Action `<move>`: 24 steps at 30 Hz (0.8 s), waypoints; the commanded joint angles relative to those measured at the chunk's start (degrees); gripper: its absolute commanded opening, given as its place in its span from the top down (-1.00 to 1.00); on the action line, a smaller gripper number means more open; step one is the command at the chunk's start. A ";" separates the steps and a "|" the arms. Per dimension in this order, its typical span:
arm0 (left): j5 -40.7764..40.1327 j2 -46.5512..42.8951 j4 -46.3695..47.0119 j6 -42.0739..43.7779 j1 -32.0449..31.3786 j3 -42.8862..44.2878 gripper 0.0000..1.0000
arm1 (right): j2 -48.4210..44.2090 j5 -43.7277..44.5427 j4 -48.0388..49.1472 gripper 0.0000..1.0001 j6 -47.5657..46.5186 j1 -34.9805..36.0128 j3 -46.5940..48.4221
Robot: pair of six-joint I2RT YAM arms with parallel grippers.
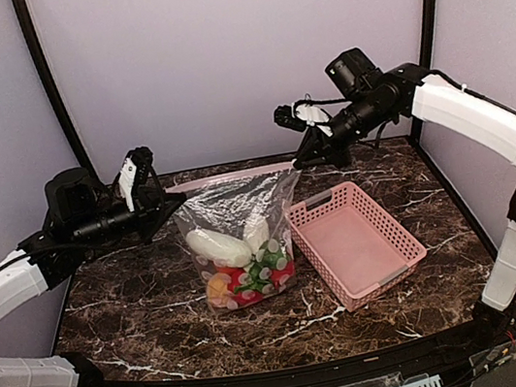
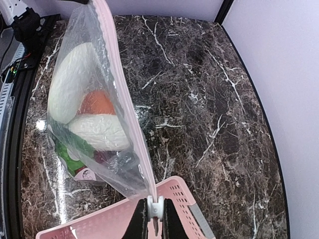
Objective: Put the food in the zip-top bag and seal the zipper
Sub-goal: Zip the zipper on the zipper food storage bag, then place the zipper food storage bag at the center of the board.
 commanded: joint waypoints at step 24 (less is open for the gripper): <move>11.83 -3.73 -9.94 -3.93 9.83 -3.47 -0.02 | -0.34 -8.27 -1.09 0.25 -5.83 6.84 -9.36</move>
